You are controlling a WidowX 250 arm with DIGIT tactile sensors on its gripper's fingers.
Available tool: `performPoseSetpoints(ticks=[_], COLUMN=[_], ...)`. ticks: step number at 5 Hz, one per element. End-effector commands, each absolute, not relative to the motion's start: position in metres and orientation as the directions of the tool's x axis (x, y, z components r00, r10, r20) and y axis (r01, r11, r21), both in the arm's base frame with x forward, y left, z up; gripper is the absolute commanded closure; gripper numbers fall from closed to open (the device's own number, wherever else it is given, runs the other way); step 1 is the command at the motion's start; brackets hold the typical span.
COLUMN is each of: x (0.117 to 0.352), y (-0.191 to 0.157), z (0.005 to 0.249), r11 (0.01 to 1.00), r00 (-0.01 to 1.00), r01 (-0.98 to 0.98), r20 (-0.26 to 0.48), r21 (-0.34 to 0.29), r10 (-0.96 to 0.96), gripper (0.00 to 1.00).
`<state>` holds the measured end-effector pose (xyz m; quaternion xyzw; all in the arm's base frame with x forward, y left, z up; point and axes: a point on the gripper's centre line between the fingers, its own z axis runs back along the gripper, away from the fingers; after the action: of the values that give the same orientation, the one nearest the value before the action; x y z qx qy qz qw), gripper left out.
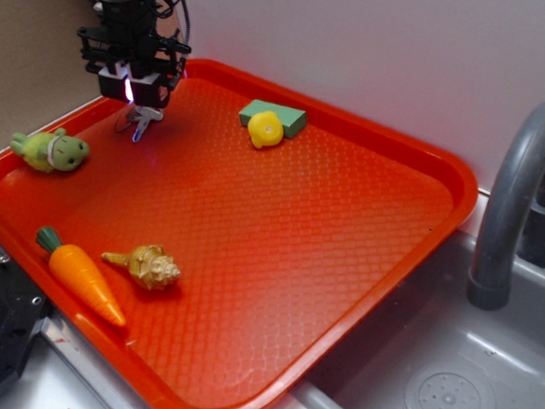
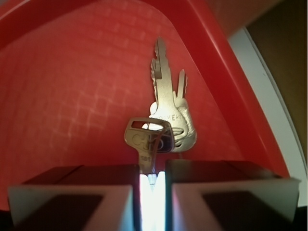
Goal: Grab the silver keys.
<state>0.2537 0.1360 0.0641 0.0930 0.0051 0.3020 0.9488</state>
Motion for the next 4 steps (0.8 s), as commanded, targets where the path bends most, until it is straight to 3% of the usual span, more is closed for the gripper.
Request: performPoseSetpoints(ticks=[1,2,3,4], x=[0.222,0.213,0.22,0.23], y=[0.09,0.056,0.043,0.044], z=[0.139,0.192,0.243,0.239], r11=[0.896,0.948,0.978,0.979], r00=[0.892,0.946,0.98,0.978], r01=[-0.443,-0.304,-0.175,-0.183], r20=[0.1,0.085,0.078,0.087], r21=[-0.004,-0.092,-0.113,-0.084], r10=[0.442,0.312,0.184,0.19], gripper=[1.0,1.0,1.0,1.0])
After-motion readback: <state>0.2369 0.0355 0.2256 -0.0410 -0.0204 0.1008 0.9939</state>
